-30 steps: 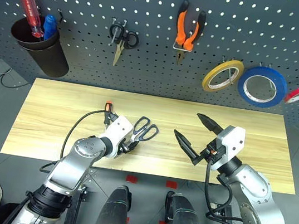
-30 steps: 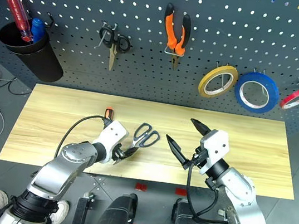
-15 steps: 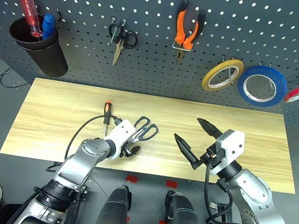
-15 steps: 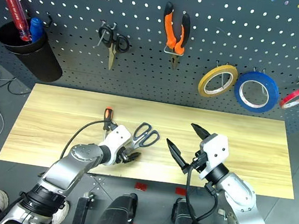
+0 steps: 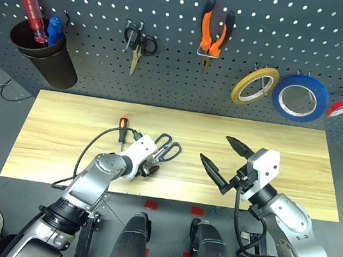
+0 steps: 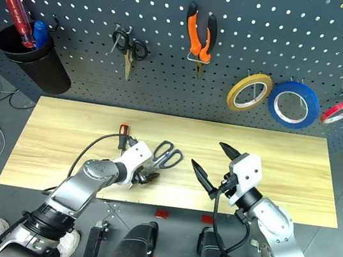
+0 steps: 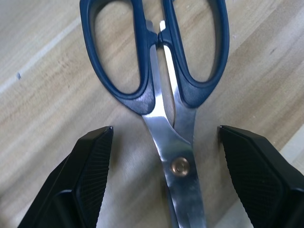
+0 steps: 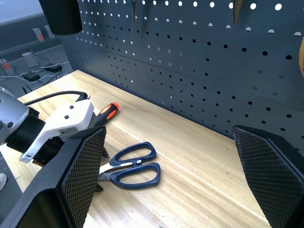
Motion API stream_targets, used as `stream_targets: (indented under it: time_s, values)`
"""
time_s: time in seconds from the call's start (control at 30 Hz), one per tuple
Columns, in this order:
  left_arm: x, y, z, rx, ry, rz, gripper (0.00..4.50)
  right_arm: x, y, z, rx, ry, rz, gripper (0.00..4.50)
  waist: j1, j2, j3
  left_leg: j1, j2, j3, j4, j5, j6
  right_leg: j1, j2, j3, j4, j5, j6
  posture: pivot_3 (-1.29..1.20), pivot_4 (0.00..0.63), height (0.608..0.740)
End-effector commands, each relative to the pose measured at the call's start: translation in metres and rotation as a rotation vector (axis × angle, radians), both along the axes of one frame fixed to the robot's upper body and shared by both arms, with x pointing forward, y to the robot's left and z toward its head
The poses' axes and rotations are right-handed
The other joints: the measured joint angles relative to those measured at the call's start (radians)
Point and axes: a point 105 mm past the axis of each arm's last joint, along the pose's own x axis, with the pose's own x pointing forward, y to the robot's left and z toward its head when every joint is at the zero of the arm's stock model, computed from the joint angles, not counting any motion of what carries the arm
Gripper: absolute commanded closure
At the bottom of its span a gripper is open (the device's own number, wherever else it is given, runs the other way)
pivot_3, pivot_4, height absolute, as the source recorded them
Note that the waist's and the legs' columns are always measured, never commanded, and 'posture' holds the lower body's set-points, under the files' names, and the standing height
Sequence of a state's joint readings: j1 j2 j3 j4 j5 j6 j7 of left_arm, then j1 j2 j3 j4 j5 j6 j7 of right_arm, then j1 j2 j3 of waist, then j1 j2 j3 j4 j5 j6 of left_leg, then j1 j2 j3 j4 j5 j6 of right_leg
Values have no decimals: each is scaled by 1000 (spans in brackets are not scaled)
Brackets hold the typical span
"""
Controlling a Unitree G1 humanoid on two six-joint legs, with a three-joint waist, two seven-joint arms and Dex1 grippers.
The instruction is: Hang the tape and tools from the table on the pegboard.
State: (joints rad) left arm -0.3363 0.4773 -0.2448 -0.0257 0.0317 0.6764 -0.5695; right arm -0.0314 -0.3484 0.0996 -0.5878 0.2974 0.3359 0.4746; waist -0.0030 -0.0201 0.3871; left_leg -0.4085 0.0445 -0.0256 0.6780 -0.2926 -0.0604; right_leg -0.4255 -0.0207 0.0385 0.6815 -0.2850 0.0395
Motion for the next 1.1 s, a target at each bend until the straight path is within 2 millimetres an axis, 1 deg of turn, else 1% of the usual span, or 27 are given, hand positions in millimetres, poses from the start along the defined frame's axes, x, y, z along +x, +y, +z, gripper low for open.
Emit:
stream_targets:
  time_s: [0.03, 0.07, 0.17, 0.4, 0.47, 0.73, 0.9, 1.0, 1.1]
  values:
    - [-15, 6, -20, -42, 121, 54, 745, -6, 2, 14, 27, -53, 13, 0, 0, 0, 0, 0, 0, 0, 0, 0, 0, 0, 0, 0, 0, 0, 0, 12, 447, 740]
    - [-16, 6, -21, -54, 134, 65, 745, -7, 2, 14, 28, -53, 13, 0, 0, 0, 0, 0, 0, 0, 0, 0, 0, 0, 0, 0, 0, 0, 0, 9, 449, 740]
    - [-17, 6, -22, -59, 146, 72, 1303, -6, 2, 14, 27, -53, 11, 0, 0, 1, 0, 1, 0, 0, 0, 0, 0, 0, 0, 0, 0, 0, 0, 9, 449, 740]
    - [-14, 8, -23, -52, 142, 59, 3366, -5, 0, 14, 23, -52, 5, 0, 0, 2, 2, 1, 0, 0, 0, 0, 0, 1, 0, 0, 0, 0, 0, 2, 451, 740]
    - [-14, 8, -22, -51, 143, 57, 3896, -5, -1, 14, 22, -51, 4, 0, 0, 2, 2, 1, 0, 0, 0, 0, 0, 1, 0, 0, 0, 0, 0, 2, 451, 740]
    - [-14, 10, -23, -48, 144, 57, 3903, -5, 0, 13, 21, -51, 7, 0, 0, 2, 2, 1, 0, 0, -1, 0, 0, 1, 0, 0, -1, 0, 0, 5, 447, 740]
    - [-12, 15, -16, -41, 124, 69, 3903, -5, 0, 12, 18, -49, 23, 0, 0, 2, 2, 1, 0, 0, -1, 0, 0, 1, 0, 0, -1, 0, 0, 11, 443, 740]
    - [-11, 18, -14, -39, 118, 78, 3903, -9, 1, 8, -5, -35, 64, 0, 0, 2, 2, 1, 0, 0, -1, 0, 0, 1, 0, 0, -1, 0, 0, 14, 441, 740]
    - [-10, 19, -15, -39, 117, 83, 3903, -17, 3, -1, -39, 5, 138, 0, 0, 2, 2, 1, 0, 0, -1, 0, 0, 1, 0, 0, -1, 0, 0, 13, 440, 740]
